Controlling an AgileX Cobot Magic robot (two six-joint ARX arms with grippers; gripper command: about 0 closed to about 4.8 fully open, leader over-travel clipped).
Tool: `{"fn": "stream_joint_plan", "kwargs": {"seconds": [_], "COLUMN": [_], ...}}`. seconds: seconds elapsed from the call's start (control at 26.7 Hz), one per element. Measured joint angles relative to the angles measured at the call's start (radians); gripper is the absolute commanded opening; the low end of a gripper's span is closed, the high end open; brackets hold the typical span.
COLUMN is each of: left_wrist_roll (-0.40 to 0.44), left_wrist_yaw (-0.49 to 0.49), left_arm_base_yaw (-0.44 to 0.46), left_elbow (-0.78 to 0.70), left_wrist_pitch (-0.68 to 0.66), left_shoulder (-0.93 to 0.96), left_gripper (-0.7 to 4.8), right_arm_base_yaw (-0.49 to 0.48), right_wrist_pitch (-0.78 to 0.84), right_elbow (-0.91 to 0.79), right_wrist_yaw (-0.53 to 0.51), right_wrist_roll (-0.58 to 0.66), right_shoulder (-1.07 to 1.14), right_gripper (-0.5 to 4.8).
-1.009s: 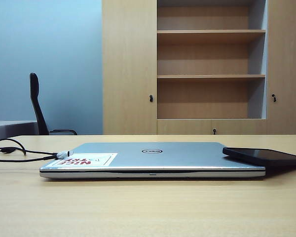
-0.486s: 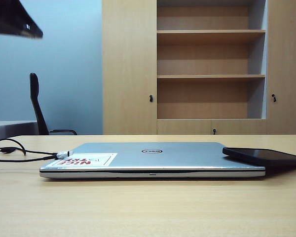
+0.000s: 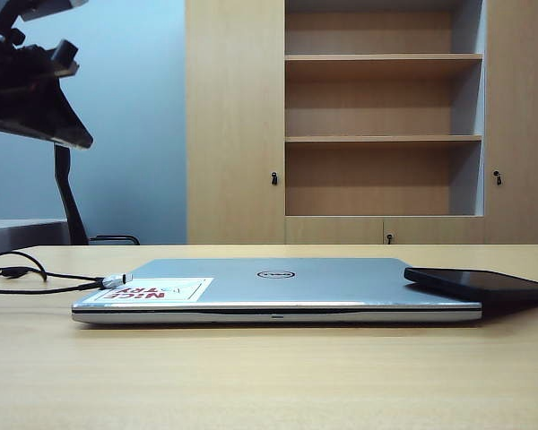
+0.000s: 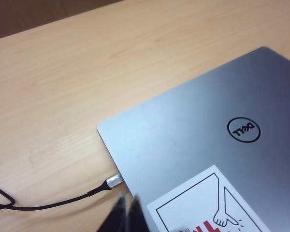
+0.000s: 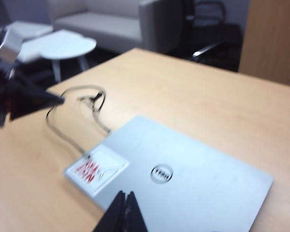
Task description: Pick up the charging cable and the phone, plug the charging cable into the charging port on the phone, and finally place them back on the table.
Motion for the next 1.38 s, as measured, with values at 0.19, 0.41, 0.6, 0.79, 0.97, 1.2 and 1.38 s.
{"fn": "stream_joint_plan", "kwargs": {"seconds": [0.19, 0.41, 0.6, 0.79, 0.97, 1.2, 1.38], "left_wrist_roll": [0.097, 0.293, 0.431, 0.525, 0.542, 0.606, 0.647], "left_wrist_yaw": [0.000, 0.000, -0.001, 0.000, 0.000, -0.001, 0.000], "left_arm_base_yaw": [0.000, 0.000, 0.006, 0.006, 0.007, 0.007, 0.007], "left_elbow": [0.000, -0.029, -0.066, -0.126, -0.154, -0.153, -0.153], "left_wrist_pitch": [-0.034, -0.060, -0.056, 0.018, 0.061, 0.143, 0.193], "left_shoulder": [0.030, 0.060, 0.095, 0.114, 0.128, 0.195, 0.239], "left_gripper": [-0.06, -0.06, 1.36, 1.87, 1.87, 1.83, 1.83], "right_arm_base_yaw": [0.049, 0.049, 0.056, 0.060, 0.060, 0.060, 0.060], "right_wrist_pitch": [-0.072, -0.083, -0.085, -0.101, -0.133, -0.133, -0.133], "right_elbow": [0.000, 0.000, 0.000, 0.000, 0.000, 0.000, 0.000], "right_wrist_yaw": [0.001, 0.001, -0.010, -0.028, -0.035, -0.036, -0.037], "right_wrist_roll": [-0.047, -0.049, -0.050, -0.075, -0.119, -0.121, -0.121], "right_shoulder": [-0.014, -0.016, -0.023, -0.024, -0.024, -0.024, -0.040], "right_gripper": [-0.01, -0.01, -0.01, -0.01, -0.01, -0.01, -0.01]}}
